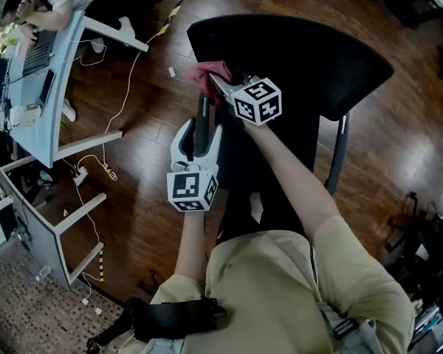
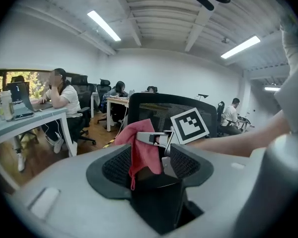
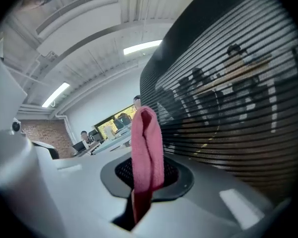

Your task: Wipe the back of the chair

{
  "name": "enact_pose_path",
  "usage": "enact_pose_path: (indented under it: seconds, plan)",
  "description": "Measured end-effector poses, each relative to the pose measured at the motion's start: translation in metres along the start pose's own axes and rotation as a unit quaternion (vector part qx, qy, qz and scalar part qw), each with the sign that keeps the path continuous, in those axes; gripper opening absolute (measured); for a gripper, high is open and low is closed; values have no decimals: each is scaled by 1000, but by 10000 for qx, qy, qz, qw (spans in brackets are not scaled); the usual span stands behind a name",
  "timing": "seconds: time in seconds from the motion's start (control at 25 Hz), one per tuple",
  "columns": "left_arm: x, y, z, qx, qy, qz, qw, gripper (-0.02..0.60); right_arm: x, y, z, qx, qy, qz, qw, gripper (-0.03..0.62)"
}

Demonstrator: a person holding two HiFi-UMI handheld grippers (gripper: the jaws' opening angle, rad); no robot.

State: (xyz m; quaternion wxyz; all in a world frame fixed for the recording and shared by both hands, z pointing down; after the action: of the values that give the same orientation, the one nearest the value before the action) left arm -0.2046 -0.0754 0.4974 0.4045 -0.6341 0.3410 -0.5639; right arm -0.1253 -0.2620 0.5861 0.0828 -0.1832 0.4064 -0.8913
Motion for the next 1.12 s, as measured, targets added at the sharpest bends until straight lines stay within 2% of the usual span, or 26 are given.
enact_pose_path:
  seconds: [0.08,0.2,0.4,0.52,0.64,0.76,0.88,0.96,1.04,1.12]
  plan:
    - [9,0,7,59,-195,-17,9998,236,-16,-2,13,69,-229,29,9997,17]
    - [26,2,34,161,-603,-12,9981,236,-60,-3,43,486,-613,230,9967,17]
    - [57,5,92,312,-1427,19,9893,236,-152,2,82,468,-1431,529,9872,17]
    - [78,8,133,400,-1925,62,9805,236,-211,2,106,556,-2003,734,9754,17]
    - [93,14,182,481,-2420,113,9690,236,-279,0,125,759,-2620,991,9570,17]
    - [101,23,221,571,-2779,234,9586,236,-325,0,133,881,-2964,1176,9437,17]
    - [103,28,241,558,-2998,275,9520,236,-331,-1,135,764,-3050,1103,9429,17]
    - [99,30,245,515,-3014,310,9516,236,-330,-1,135,730,-3144,1084,9403,17]
    - [94,31,238,453,-2904,352,9552,236,-331,-2,134,786,-3265,1218,9340,17]
    - [89,28,222,361,-2678,321,9623,236,-323,-7,129,899,-3120,1312,9367,17]
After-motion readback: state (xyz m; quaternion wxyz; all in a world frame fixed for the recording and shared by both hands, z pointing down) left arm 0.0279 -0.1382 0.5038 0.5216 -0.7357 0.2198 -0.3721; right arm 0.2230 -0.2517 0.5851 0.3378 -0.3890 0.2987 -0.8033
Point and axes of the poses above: the fingertips, and each gripper's own axes: x forward along the fingers, z to its right, y out of its top, the point moved 10 cm from there along -x, backward along the fingers, and after that the axes turned 8 degrees about x, right-handed, at the moved point
